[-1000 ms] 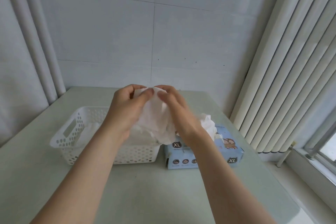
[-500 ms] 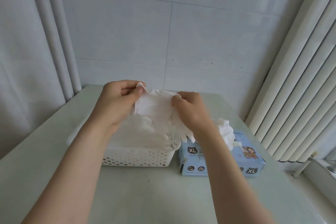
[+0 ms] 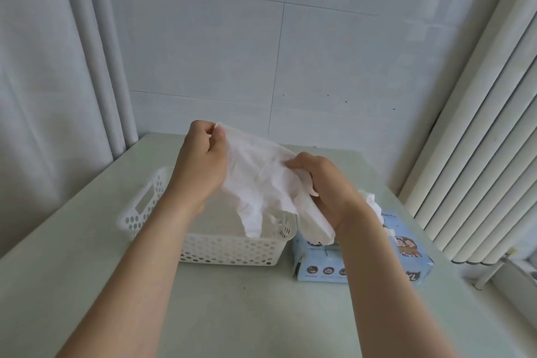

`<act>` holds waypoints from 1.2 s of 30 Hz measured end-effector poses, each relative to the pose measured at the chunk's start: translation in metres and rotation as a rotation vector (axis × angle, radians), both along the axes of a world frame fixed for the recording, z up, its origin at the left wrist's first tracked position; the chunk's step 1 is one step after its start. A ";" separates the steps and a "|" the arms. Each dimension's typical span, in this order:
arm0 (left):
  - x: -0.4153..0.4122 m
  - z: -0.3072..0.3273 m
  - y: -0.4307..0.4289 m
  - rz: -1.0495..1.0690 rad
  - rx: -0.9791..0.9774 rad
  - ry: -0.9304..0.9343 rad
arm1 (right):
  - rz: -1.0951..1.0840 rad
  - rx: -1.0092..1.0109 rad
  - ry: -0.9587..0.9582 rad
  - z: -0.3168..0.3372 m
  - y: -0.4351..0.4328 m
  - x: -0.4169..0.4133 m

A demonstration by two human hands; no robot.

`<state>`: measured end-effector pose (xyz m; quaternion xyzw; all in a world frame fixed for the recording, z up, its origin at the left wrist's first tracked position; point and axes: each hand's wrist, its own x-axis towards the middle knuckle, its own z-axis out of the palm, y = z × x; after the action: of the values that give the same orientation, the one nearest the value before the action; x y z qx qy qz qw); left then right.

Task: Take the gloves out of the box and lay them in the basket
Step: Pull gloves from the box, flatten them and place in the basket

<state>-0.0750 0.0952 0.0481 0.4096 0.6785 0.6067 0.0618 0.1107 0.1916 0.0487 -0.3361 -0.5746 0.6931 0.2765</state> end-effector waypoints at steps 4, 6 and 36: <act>-0.017 -0.008 0.000 0.004 -0.060 -0.022 | -0.142 0.180 -0.114 -0.008 0.003 -0.004; -0.030 -0.016 -0.002 0.026 -0.149 -0.023 | -0.221 0.436 -0.320 -0.012 0.000 -0.013; -0.039 -0.039 -0.012 -0.211 -1.075 0.474 | 0.062 1.205 -0.858 -0.034 -0.019 -0.052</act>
<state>-0.1141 0.0827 0.0096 0.5104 0.8413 0.0609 0.1674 0.0585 0.1723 0.0149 -0.3510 -0.9223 0.0725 0.1444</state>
